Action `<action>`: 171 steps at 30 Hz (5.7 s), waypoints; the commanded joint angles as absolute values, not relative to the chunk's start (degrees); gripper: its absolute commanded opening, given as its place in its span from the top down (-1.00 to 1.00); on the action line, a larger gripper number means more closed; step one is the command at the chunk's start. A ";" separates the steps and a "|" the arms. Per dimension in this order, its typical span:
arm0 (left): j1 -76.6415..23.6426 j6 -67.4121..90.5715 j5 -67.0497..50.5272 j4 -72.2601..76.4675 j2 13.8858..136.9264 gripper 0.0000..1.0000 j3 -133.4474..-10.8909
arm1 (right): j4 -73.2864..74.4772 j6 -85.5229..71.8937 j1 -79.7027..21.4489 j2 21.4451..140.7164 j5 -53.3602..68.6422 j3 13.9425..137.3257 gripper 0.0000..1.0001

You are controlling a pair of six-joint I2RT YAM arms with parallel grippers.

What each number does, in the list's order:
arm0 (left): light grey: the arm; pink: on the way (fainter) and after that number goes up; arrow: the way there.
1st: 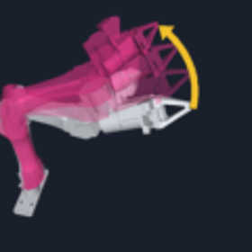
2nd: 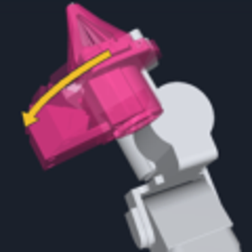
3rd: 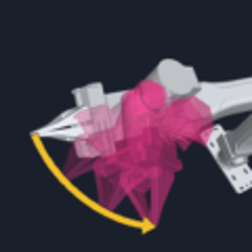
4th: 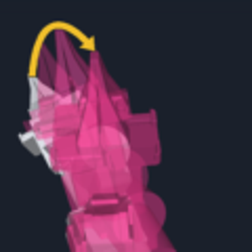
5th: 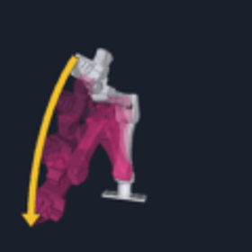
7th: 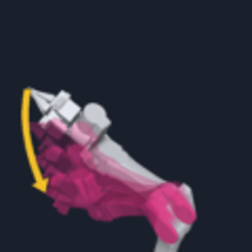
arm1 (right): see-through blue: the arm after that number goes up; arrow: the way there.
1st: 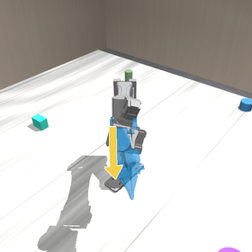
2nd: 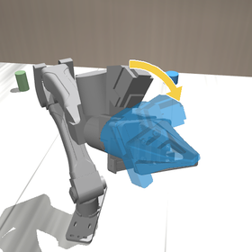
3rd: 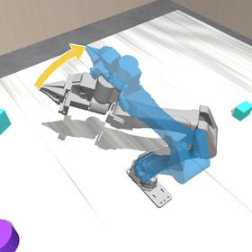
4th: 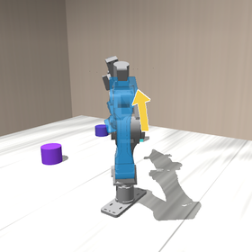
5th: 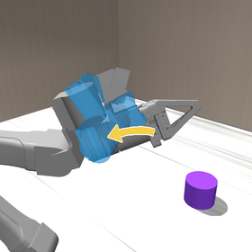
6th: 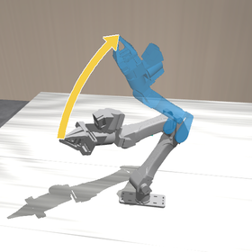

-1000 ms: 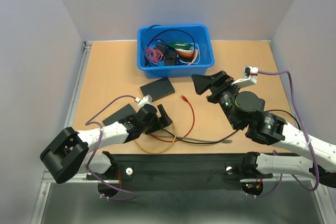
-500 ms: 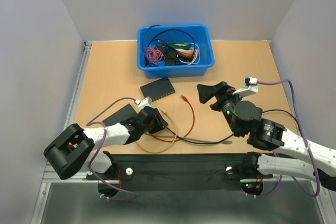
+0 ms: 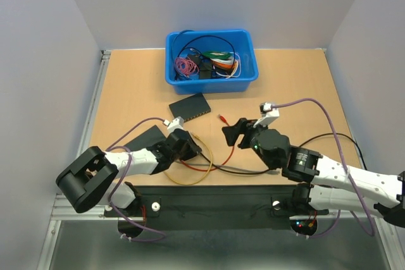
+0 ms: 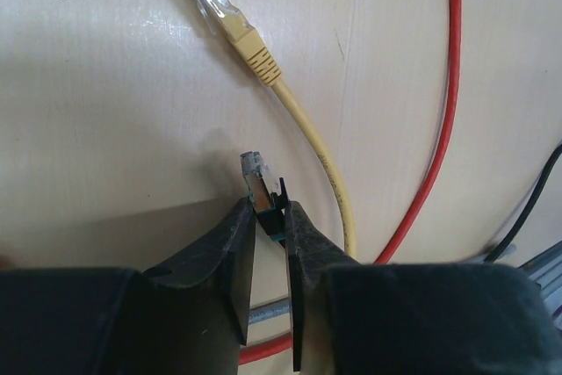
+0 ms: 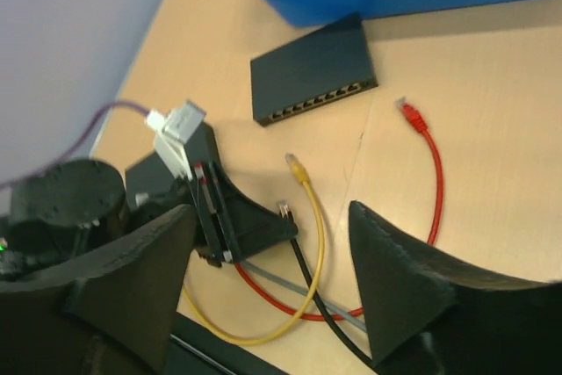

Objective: Insert the plug into the switch port

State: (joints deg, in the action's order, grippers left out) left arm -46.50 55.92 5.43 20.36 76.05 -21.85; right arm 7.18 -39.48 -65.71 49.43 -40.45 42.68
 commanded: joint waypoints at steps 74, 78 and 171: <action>-46.67 50.45 7.03 10.37 51.07 0.64 -27.95 | -40.34 -26.45 -57.31 86.57 -5.01 38.68 0.99; -46.67 50.80 9.14 10.02 49.84 -0.10 -27.33 | -40.69 -26.37 -57.30 86.48 -5.36 37.88 0.99; -43.95 49.66 8.96 13.45 57.13 1.00 -30.94 | -45.79 -25.31 -57.30 83.32 -9.58 34.54 0.24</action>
State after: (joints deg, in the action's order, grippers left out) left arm -44.14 50.26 9.06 12.19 57.91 -29.28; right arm -41.76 -25.34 -57.65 84.14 -8.56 32.21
